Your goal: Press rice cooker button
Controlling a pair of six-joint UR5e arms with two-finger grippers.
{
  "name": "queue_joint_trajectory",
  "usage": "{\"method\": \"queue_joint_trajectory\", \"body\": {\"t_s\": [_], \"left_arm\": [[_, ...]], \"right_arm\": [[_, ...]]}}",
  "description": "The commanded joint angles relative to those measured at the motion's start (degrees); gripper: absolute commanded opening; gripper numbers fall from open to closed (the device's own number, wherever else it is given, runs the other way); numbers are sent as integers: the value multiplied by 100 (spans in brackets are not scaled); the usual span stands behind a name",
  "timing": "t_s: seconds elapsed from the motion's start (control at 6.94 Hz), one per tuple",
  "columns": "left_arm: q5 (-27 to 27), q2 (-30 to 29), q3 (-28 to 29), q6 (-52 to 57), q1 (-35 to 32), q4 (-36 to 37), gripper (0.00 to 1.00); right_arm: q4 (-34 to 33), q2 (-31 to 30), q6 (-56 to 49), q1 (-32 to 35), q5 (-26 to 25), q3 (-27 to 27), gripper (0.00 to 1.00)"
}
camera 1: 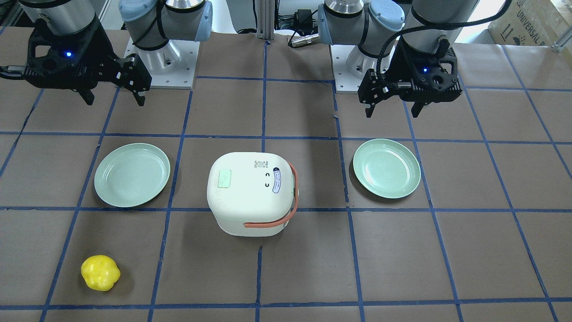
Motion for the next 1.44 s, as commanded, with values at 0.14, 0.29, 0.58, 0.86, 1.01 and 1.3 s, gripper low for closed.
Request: {"method": "queue_joint_trajectory", "body": {"t_s": [0.14, 0.29, 0.58, 0.86, 1.01, 1.3], "left_arm": [[0, 0, 0, 0, 0, 0, 100], [0, 0, 0, 0, 0, 0, 100], [0, 0, 0, 0, 0, 0, 100], [0, 0, 0, 0, 0, 0, 100], [0, 0, 0, 0, 0, 0, 100], [0, 0, 0, 0, 0, 0, 100]], "right_arm": [[-9, -3, 3, 1, 6, 0, 99], [-9, -3, -6, -7, 6, 0, 99], [-9, -3, -6, -7, 6, 0, 99], [-44, -3, -58, -8, 6, 0, 97], [-53, 6, -76, -8, 6, 0, 87], [-315, 23, -85, -165, 41, -52, 46]]}}
